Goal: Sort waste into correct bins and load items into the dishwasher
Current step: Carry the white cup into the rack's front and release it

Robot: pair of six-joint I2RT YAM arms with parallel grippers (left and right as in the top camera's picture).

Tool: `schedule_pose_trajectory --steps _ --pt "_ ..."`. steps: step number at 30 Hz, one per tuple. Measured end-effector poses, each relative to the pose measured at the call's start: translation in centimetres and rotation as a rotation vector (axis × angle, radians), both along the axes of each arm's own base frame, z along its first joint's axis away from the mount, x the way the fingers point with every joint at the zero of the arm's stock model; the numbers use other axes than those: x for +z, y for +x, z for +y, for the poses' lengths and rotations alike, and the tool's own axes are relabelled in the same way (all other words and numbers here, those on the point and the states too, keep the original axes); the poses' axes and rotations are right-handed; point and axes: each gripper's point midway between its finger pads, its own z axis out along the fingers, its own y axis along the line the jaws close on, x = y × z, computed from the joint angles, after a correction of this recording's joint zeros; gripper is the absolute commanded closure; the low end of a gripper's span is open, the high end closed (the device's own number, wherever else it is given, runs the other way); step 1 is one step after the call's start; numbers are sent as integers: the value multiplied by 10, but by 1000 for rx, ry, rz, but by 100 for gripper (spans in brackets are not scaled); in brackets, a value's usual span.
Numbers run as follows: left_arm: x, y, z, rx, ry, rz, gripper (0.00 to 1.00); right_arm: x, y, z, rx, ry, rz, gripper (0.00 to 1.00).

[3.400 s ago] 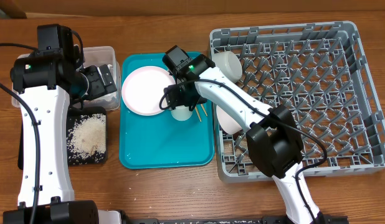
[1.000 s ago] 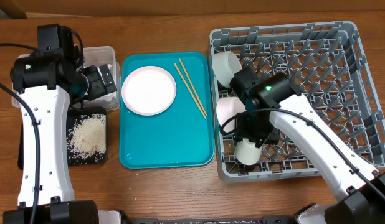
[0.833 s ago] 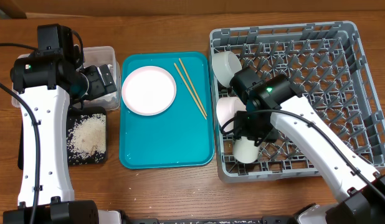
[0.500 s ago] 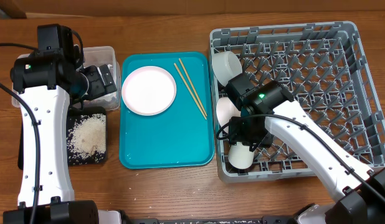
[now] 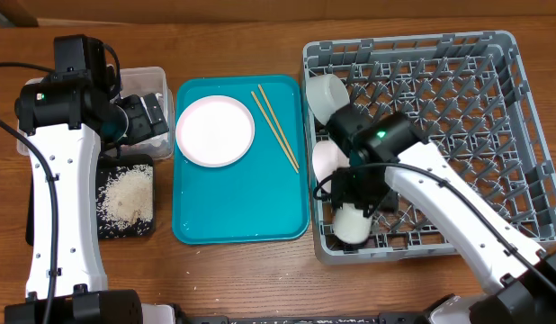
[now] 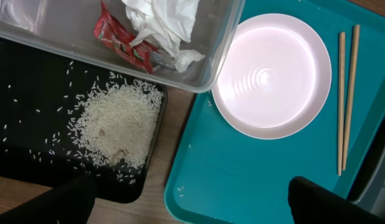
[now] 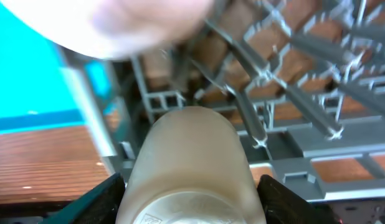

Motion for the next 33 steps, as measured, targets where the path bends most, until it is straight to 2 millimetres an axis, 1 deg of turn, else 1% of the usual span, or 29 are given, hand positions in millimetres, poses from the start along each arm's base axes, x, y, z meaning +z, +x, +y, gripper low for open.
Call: schedule_pose_trajectory --steps 2,5,15,18,21,24,28,29,30,31,32,33 --pt "0 0 0 0 0 0 0 12 10 6 5 25 -44 33" --pt "0 0 0 0 0 0 0 24 19 11 13 50 -86 33" --pt "0 0 0 0 0 0 0 25 18 3 18 5 -91 34" --pt "0 0 0 0 0 0 0 22 18 3 17 -3 -98 34" --pt "0 0 0 0 0 0 0 10 15 6 26 -15 -92 34" --pt "0 0 0 0 0 0 0 0 7 4 27 -40 -67 34" --pt "0 0 0 0 0 0 0 -7 3 -1 20 -65 -50 33" --pt "0 0 0 0 0 0 0 -7 3 -1 19 -69 -52 28" --pt "0 0 0 0 0 0 0 -7 4 -2 18 -71 -55 17" --pt "0 0 0 0 0 0 0 -7 4 -2 18 -73 -56 11" --pt "0 0 0 0 0 0 0 -7 4 -2 14 -75 -58 8" --pt "0 0 0 0 0 0 0 -7 5 -2 16 -76 -60 7"
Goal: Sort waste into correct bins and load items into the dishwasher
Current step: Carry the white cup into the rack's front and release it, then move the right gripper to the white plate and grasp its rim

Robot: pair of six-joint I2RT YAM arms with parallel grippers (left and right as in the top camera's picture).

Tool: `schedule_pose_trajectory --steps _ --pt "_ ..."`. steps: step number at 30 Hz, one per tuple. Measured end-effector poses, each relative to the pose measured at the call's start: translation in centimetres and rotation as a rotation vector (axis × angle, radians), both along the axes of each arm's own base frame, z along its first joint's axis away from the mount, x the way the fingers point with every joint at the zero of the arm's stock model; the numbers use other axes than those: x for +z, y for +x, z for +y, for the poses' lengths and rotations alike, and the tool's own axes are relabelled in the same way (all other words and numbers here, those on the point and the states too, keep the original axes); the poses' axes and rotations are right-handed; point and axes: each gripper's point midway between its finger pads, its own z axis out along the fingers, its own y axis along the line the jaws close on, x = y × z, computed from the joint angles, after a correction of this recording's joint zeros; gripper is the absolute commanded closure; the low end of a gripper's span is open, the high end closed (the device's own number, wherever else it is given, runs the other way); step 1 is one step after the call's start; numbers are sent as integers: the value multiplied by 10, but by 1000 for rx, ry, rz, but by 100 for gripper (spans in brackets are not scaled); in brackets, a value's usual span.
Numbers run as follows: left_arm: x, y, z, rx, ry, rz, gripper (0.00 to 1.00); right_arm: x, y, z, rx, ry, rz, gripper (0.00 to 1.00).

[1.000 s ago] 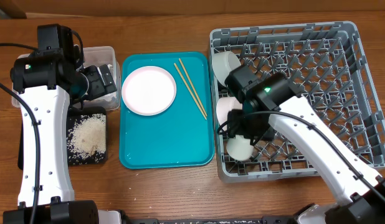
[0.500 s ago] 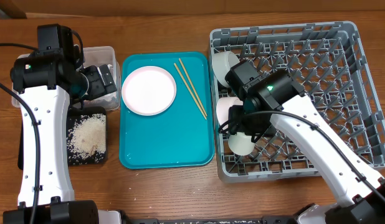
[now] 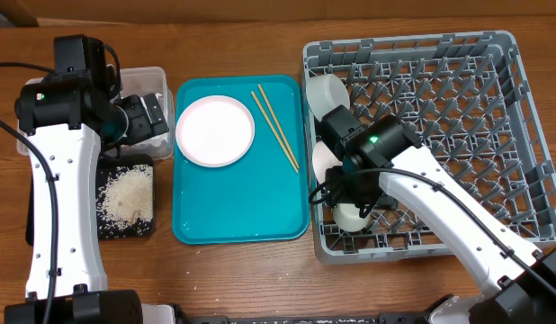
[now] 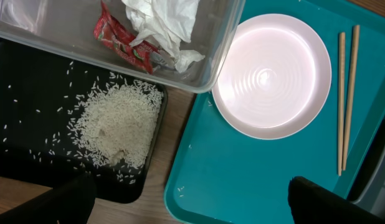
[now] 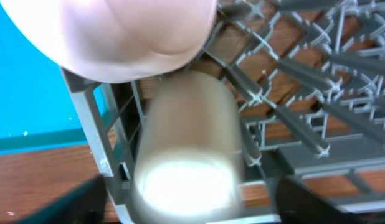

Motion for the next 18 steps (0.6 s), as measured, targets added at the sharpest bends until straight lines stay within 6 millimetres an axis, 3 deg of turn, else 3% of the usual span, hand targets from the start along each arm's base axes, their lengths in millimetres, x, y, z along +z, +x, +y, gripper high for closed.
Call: schedule_pose_trajectory --steps 6,10,13,15,18 --pt "0 0 0 0 0 0 0 0 0 0 -3 0 0 10" --pt "0 0 0 0 0 0 0 0 0 0 0 1 -1 17" --pt "0 0 0 0 0 0 0 8 5 5 16 22 -20 19" --pt "0 0 0 0 0 0 0 28 19 16 31 72 -83 21" --pt "0 0 0 0 0 0 0 70 54 50 62 233 -250 24"
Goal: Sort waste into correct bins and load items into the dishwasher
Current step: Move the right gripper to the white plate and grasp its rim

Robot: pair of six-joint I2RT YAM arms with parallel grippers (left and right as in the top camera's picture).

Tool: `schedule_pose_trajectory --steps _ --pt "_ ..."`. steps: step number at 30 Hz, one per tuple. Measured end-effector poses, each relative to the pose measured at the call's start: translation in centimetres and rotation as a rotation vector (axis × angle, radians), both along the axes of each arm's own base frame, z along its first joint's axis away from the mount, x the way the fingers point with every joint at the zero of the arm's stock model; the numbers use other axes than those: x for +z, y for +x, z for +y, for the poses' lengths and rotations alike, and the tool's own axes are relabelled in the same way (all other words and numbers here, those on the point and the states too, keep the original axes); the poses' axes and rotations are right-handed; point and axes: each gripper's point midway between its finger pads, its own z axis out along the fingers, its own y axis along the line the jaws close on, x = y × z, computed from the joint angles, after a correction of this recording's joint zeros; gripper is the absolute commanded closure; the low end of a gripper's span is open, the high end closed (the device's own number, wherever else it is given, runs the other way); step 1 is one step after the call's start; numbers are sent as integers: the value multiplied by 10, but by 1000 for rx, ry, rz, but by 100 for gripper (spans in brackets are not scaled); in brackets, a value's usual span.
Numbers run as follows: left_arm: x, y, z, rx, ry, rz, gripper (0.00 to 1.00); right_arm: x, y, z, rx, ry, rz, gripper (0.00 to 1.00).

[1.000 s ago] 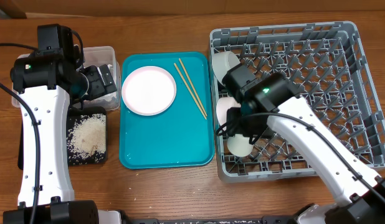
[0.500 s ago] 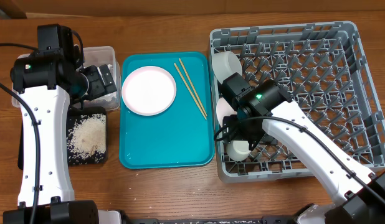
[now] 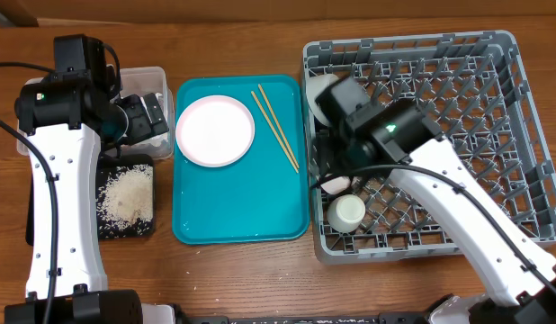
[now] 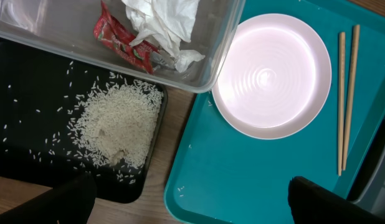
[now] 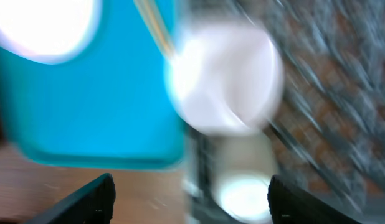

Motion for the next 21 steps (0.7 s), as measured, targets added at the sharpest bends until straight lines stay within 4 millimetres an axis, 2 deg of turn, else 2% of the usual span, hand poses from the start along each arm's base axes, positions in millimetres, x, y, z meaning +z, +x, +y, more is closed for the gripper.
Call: schedule_pose_trajectory --steps 2,4,6,8,12,17,21 --pt "0 0 0 0 0 0 0 19 19 21 21 95 -90 24" --pt "0 0 0 0 0 0 0 27 28 37 48 156 -137 25" --pt "0 0 0 0 0 0 0 28 38 55 73 206 -167 25" --pt "0 0 0 0 0 0 0 19 50 75 96 234 -178 26" --pt "0 0 0 0 0 0 0 -33 72 109 115 226 -129 30" --pt "0 0 0 0 0 0 0 -107 90 125 82 185 -43 40" --pt "0 0 0 0 -1 0 0 -135 100 132 63 180 -30 44"
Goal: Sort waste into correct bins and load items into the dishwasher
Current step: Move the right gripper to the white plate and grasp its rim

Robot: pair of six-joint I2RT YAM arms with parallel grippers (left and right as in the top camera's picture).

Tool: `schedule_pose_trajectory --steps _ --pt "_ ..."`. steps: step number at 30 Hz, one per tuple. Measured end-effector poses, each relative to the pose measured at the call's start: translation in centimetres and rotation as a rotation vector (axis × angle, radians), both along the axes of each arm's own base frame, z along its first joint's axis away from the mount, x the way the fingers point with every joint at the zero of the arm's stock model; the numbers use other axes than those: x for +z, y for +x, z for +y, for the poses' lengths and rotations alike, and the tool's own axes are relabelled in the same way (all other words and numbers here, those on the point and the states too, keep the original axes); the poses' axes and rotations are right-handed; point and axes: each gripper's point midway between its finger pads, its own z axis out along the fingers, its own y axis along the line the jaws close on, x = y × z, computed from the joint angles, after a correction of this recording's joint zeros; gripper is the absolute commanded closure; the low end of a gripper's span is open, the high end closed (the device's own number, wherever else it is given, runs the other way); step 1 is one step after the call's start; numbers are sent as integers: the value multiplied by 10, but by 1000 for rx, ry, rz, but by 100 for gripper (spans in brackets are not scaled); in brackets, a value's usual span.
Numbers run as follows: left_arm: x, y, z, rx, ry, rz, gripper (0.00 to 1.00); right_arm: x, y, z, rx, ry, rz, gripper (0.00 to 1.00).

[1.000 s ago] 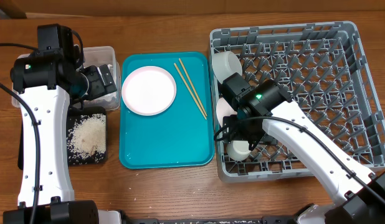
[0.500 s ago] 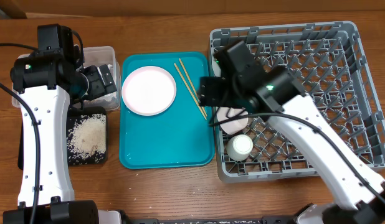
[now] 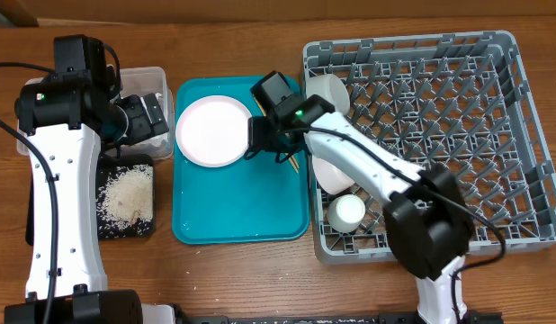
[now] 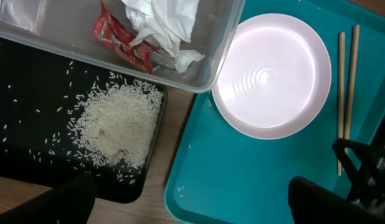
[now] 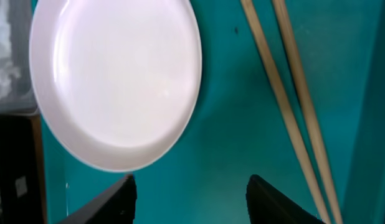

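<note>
A pale pink plate (image 3: 210, 130) lies on the teal tray (image 3: 233, 211), with a pair of wooden chopsticks (image 5: 292, 124) to its right. My right gripper (image 5: 192, 193) hangs open and empty low over the tray, between plate and chopsticks. In the grey dish rack (image 3: 458, 117) a cream cup (image 3: 347, 211) stands at the front left, with a white bowl (image 3: 332, 171) behind it and another cup (image 3: 327, 90) at the back. My left gripper (image 4: 192, 199) is open and empty, high over the tray's left edge.
A clear bin (image 4: 55, 37) holding crumpled tissue and a red wrapper sits left of the tray. In front of it a black tray (image 3: 125, 193) carries loose rice. A few rice grains lie on the teal tray's near left corner.
My right gripper has gone from the rack's left edge to over the teal tray, now between the plate and the chopsticks. The left arm has not moved.
My right gripper first had the cream cup between its fingers at the rack's front left corner. Then the fingers stood wider, with the cup resting in the rack. Later the gripper was off the cup, by the rack's left edge, and now it is over the tray.
</note>
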Motion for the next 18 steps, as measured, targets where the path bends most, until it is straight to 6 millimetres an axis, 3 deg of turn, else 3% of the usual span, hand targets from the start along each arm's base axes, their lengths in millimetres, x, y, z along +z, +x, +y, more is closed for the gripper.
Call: schedule_pose_trajectory --steps 10,18 --pt "0 0 0 0 0 0 0 -22 22 15 -51 40 -42 52" --pt "0 0 0 0 0 0 0 -62 19 20 -83 1 -5 56"
